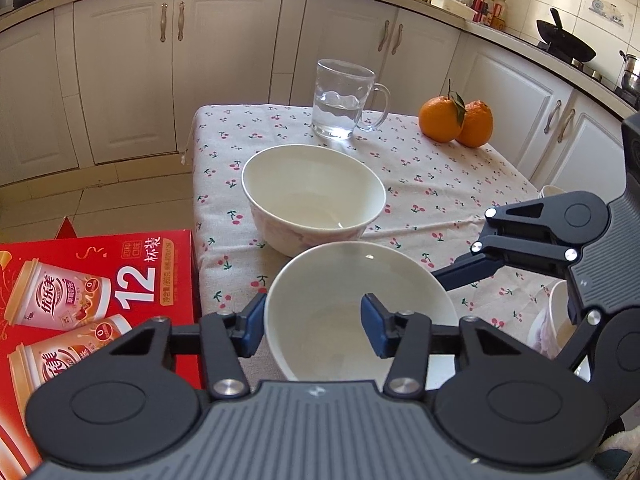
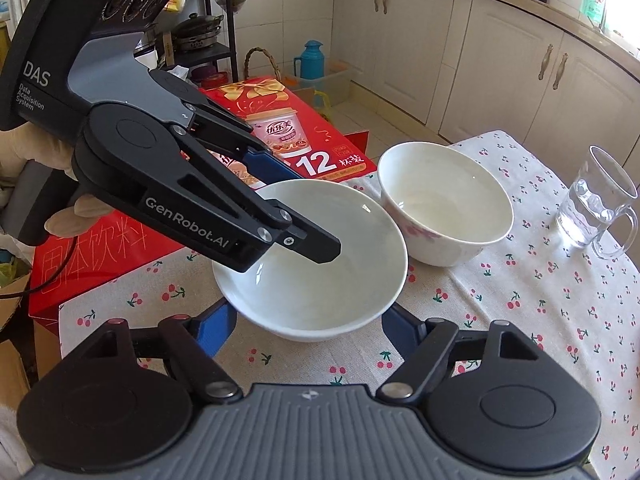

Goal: Organize plates and bowls
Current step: 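Close the left gripper on the white bowl's rim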

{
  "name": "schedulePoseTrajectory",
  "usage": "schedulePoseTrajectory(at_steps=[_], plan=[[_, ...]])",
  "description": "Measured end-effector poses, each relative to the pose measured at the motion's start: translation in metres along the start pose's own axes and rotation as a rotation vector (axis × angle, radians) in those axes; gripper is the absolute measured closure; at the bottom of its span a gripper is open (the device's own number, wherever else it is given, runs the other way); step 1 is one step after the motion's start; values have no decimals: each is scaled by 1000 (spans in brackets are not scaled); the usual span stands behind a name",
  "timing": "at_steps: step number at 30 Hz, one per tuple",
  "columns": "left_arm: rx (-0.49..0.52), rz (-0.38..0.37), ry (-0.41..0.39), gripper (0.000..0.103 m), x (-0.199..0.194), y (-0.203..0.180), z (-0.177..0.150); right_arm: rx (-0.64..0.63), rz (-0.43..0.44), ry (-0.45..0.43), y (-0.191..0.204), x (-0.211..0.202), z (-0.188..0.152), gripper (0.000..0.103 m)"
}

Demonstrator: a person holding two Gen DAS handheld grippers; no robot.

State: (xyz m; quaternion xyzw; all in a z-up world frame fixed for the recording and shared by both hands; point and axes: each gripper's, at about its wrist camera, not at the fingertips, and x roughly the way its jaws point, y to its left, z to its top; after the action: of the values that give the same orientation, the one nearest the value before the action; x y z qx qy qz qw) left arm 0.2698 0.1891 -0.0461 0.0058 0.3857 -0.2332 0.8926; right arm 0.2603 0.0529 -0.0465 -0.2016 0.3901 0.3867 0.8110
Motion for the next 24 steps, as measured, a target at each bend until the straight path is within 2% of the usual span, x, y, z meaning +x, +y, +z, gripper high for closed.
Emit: schedulePoseTrajectory(at_steps=[14, 24], plan=[[30, -8, 2, 54, -12, -17, -2, 5, -2, -15, 4, -16, -8, 20], [77, -39, -24, 54, -32, -51, 1, 33, -24, -43, 9, -54, -25, 20]])
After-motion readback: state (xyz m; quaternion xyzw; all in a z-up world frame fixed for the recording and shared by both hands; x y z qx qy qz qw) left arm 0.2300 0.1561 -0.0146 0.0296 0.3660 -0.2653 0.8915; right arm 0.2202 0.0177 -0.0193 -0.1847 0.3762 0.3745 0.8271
